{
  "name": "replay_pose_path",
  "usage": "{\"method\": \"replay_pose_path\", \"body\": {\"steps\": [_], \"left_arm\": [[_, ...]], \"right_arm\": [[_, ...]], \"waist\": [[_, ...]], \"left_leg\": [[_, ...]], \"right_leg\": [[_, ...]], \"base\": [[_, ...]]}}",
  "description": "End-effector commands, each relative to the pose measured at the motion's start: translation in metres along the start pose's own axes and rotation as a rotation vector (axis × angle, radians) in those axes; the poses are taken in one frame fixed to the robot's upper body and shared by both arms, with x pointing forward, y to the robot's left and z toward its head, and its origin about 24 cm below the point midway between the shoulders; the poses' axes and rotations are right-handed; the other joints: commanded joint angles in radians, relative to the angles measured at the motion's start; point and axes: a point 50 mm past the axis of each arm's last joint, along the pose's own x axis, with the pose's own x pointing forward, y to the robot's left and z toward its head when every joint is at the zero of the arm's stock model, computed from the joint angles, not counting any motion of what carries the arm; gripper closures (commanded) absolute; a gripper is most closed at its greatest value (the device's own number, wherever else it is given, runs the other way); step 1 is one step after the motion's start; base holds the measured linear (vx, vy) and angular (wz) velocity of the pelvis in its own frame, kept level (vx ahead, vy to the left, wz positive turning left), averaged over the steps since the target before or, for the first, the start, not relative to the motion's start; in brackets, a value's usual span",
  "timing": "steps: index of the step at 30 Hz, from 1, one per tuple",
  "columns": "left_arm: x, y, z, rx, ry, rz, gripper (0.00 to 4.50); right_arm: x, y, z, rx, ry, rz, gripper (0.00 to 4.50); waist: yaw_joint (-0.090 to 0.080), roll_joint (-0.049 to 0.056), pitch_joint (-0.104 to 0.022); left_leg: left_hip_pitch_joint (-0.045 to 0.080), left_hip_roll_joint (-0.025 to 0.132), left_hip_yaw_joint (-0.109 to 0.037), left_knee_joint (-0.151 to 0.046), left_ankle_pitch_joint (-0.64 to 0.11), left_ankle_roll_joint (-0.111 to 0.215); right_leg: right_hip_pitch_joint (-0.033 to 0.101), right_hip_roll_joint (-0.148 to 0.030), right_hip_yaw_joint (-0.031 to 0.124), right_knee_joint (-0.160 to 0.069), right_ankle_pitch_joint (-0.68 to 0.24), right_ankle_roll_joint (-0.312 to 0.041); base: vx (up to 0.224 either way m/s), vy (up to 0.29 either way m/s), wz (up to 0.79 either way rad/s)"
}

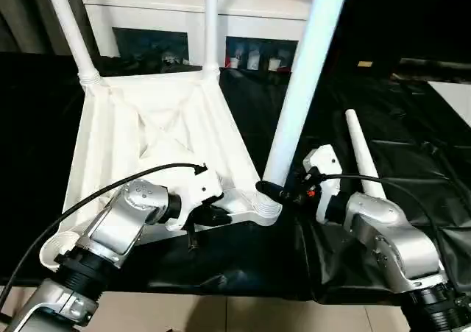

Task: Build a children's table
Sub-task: Insert table leg to table base, then rotate leg to tighten

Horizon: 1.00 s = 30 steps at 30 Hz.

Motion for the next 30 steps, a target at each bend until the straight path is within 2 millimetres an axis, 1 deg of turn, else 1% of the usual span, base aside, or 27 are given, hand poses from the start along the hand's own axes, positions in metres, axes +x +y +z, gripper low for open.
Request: {"method": "replay_pose_path", "body": {"steps": [1,2,4,6,7,8,9,10,11,12,13,15,16,17,18,19,20,21,22,23,24,25,26,27,28,29,30], "left_arm": [[-0.01,0.007,-0.007,-0.024,0.024,0.056,4.5],[-0.013,0.008,-0.01,-0.041,0.02,0.065,4.5],[-0.014,0.009,-0.011,-0.049,0.017,0.071,4.5],[-0.015,0.019,-0.01,-0.084,0.01,0.152,4.5],[-0.015,0.02,-0.01,-0.086,0.01,0.158,4.5],[-0.011,0.026,-0.006,-0.111,-0.003,0.215,4.5],[-0.011,0.026,-0.006,-0.111,-0.003,0.215,4.5],[-0.005,0.029,-0.002,-0.131,-0.009,0.255,4.5],[-0.002,0.029,0.001,-0.139,-0.012,0.269,4.5],[0.008,0.03,0.007,-0.169,-0.021,0.298,4.5],[0.015,0.031,0.012,-0.194,-0.029,0.325,4.5],[0.021,0.031,0.017,-0.21,-0.034,0.353,4.5],[0.029,0.032,0.025,-0.227,-0.047,0.382,4.5],[0.034,0.031,0.031,-0.239,-0.064,0.396,4.5],[0.034,0.031,0.031,-0.239,-0.064,0.396,4.5],[0.041,0.028,0.041,-0.256,-0.099,0.396,4.5],[0.049,0.025,0.053,-0.268,-0.137,0.395,4.5],[0.056,0.021,0.064,-0.278,-0.169,0.392,4.5],[0.059,0.019,0.068,-0.279,-0.181,0.388,4.5],[0.064,0.016,0.076,-0.285,-0.201,0.39,4.5],[0.066,0.016,0.078,-0.286,-0.208,0.392,4.5],[0.066,0.016,0.078,-0.286,-0.208,0.392,4.5],[0.068,0.015,0.083,-0.299,-0.232,0.406,4.5],[0.07,0.014,0.086,-0.314,-0.248,0.414,4.5],[0.071,0.013,0.089,-0.323,-0.254,0.421,4.5],[0.072,0.014,0.09,-0.327,-0.251,0.435,4.5],[0.073,0.014,0.09,-0.328,-0.245,0.443,4.5]], "right_arm": [[-0.009,0.001,-0.061,0.132,0.265,-0.057,2.64],[-0.007,-0.004,-0.062,0.127,0.259,-0.117,2.64],[-0.006,-0.006,-0.062,0.123,0.255,-0.14,2.64],[-0.001,-0.015,-0.062,0.131,0.246,-0.258,2.64],[0.0,-0.015,-0.062,0.132,0.246,-0.264,2.64],[0.005,-0.021,-0.064,0.133,0.253,-0.342,2.64],[0.005,-0.021,-0.064,0.133,0.253,-0.342,2.64],[0.012,-0.026,-0.064,0.146,0.257,-0.413,2.64],[0.015,-0.027,-0.065,0.156,0.258,-0.442,2.65],[0.026,-0.03,-0.064,0.192,0.258,-0.506,2.65],[0.033,-0.031,-0.064,0.216,0.256,-0.551,2.65],[0.04,-0.031,-0.063,0.236,0.254,-0.577,2.65],[0.047,-0.03,-0.061,0.256,0.253,-0.607,2.65],[0.051,-0.03,-0.06,0.267,0.251,-0.63,2.65],[0.051,-0.03,-0.06,0.267,0.251,-0.63,2.65],[0.057,-0.029,-0.058,0.291,0.241,-0.646,2.65],[0.062,-0.029,-0.056,0.304,0.238,-0.669,2.65],[0.066,-0.028,-0.054,0.313,0.237,-0.686,2.65],[0.068,-0.028,-0.054,0.314,0.237,-0.689,2.65],[0.072,-0.028,-0.053,0.323,0.237,-0.709,2.65],[0.072,-0.028,-0.053,0.331,0.236,-0.719,2.65],[0.072,-0.028,-0.053,0.331,0.236,-0.719,2.65],[0.073,-0.029,-0.054,0.336,0.241,-0.735,2.65],[0.073,-0.03,-0.054,0.336,0.243,-0.748,2.65],[0.074,-0.03,-0.055,0.335,0.246,-0.754,2.65],[0.074,-0.031,-0.055,0.335,0.245,-0.762,2.65],[0.074,-0.031,-0.054,0.34,0.239,-0.764,2.65]], "waist": [[0.0,0.013,-0.021],[-0.001,0.014,-0.021],[-0.004,0.012,-0.022],[-0.011,0.013,-0.021],[-0.015,0.014,-0.019],[-0.021,0.016,-0.021],[-0.023,0.016,-0.022],[-0.024,0.016,-0.021],[-0.031,0.017,-0.018],[-0.034,0.019,-0.019],[-0.037,0.019,-0.02],[-0.043,0.019,-0.018],[-0.046,0.017,-0.018],[-0.049,0.017,-0.019],[-0.049,0.017,-0.022],[-0.047,0.014,-0.023],[-0.049,0.015,-0.025],[-0.046,0.015,-0.03],[-0.046,0.015,-0.032],[-0.045,0.009,-0.033],[-0.044,0.011,-0.035],[-0.044,0.009,-0.036],[-0.044,0.003,-0.039],[-0.04,0.0,-0.038],[-0.038,0.0,-0.039],[-0.035,-0.002,-0.041],[-0.035,-0.002,-0.041]], "left_leg": [[0.012,0.064,-0.033,-0.094,-0.397,-0.05],[0.014,0.063,-0.034,-0.095,-0.407,-0.052],[0.014,0.061,-0.034,-0.096,-0.41,-0.053],[0.011,0.059,-0.037,-0.1,-0.413,-0.061],[0.008,0.058,-0.038,-0.102,-0.422,-0.066],[0.013,0.059,-0.042,-0.102,-0.449,-0.079],[0.014,0.059,-0.043,-0.102,-0.454,-0.083],[0.014,0.059,-0.044,-0.104,-0.46,-0.084],[0.012,0.058,-0.045,-0.105,-0.48,-0.092],[0.012,0.057,-0.048,-0.106,-0.497,-0.098],[0.015,0.055,-0.052,-0.104,-0.515,-0.102],[0.022,0.054,-0.051,-0.102,-0.538,-0.102],[0.021,0.054,-0.051,-0.101,-0.542,-0.097],[0.023,0.054,-0.05,-0.099,-0.545,-0.093],[0.024,0.053,-0.048,-0.098,-0.536,-0.089],[0.022,0.055,-0.048,-0.1,-0.521,-0.084],[0.013,0.056,-0.046,-0.102,-0.49,-0.082],[0.011,0.058,-0.043,-0.103,-0.438,-0.08],[0.013,0.057,-0.038,-0.1,-0.417,-0.077],[0.008,0.056,-0.035,-0.099,-0.382,-0.064],[0.008,0.055,-0.032,-0.098,-0.368,-0.058],[0.01,0.056,-0.03,-0.096,-0.361,-0.053],[0.009,0.055,-0.027,-0.094,-0.337,-0.039],[0.01,0.054,-0.024,-0.091,-0.326,-0.028],[0.009,0.054,-0.023,-0.09,-0.319,-0.026],[0.003,0.052,-0.021,-0.087,-0.278,-0.018],[0.003,0.052,-0.021,-0.087,-0.278,-0.018]], "right_leg": [[0.001,-0.088,0.055,-0.105,-0.34,-0.161],[0.0,-0.089,0.056,-0.106,-0.354,-0.158],[0.001,-0.089,0.055,-0.109,-0.368,-0.155],[0.002,-0.089,0.052,-0.109,-0.38,-0.152],[0.002,-0.088,0.051,-0.11,-0.395,-0.15],[-0.001,-0.087,0.049,-0.112,-0.412,-0.143],[-0.002,-0.088,0.049,-0.111,-0.411,-0.145],[-0.001,-0.087,0.048,-0.112,-0.414,-0.144],[-0.004,-0.087,0.047,-0.112,-0.428,-0.143],[-0.003,-0.09,0.046,-0.115,-0.452,-0.136],[-0.005,-0.091,0.044,-0.119,-0.479,-0.128],[-0.014,-0.089,0.045,-0.124,-0.497,-0.125],[-0.012,-0.089,0.045,-0.127,-0.49,-0.122],[-0.016,-0.088,0.046,-0.128,-0.479,-0.126],[-0.014,-0.087,0.045,-0.128,-0.454,-0.127],[-0.01,-0.087,0.045,-0.127,-0.429,-0.129],[-0.006,-0.087,0.047,-0.118,-0.37,-0.144],[0.0,-0.084,0.046,-0.111,-0.285,-0.156],[-0.001,-0.082,0.048,-0.11,-0.241,-0.165],[0.006,-0.084,0.047,-0.107,-0.189,-0.176],[0.008,-0.082,0.045,-0.107,-0.178,-0.177],[0.007,-0.082,0.046,-0.107,-0.167,-0.177],[0.008,-0.08,0.046,-0.107,-0.146,-0.18],[0.007,-0.082,0.047,-0.108,-0.155,-0.183],[0.007,-0.084,0.047,-0.108,-0.157,-0.186],[0.013,-0.083,0.047,-0.107,-0.138,-0.184],[0.013,-0.083,0.047,-0.107,-0.138,-0.184]], "base": [[0.0,0.0,0.0],[0.0,0.0,0.0],[0.0,0.0,0.0],[0.0,0.0,0.0],[0.0,0.0,0.0],[0.0,0.0,0.0],[0.0,0.0,0.0],[0.0,0.0,0.0],[0.0,0.0,0.0],[0.0,0.0,0.0],[0.0,0.0,0.0],[0.0,0.0,0.0],[0.0,0.0,0.0],[0.0,0.0,0.0],[0.0,0.0,0.0],[0.0,0.0,0.0],[0.0,0.0,0.0],[0.0,0.0,0.0],[0.0,0.0,0.0],[0.0,0.0,0.0],[0.0,0.0,0.0],[0.0,0.0,0.0],[0.0,0.0,0.0],[0.0,0.0,0.0],[0.0,0.0,0.0],[0.0,0.0,0.0],[0.0,0.0,0.0]]}}
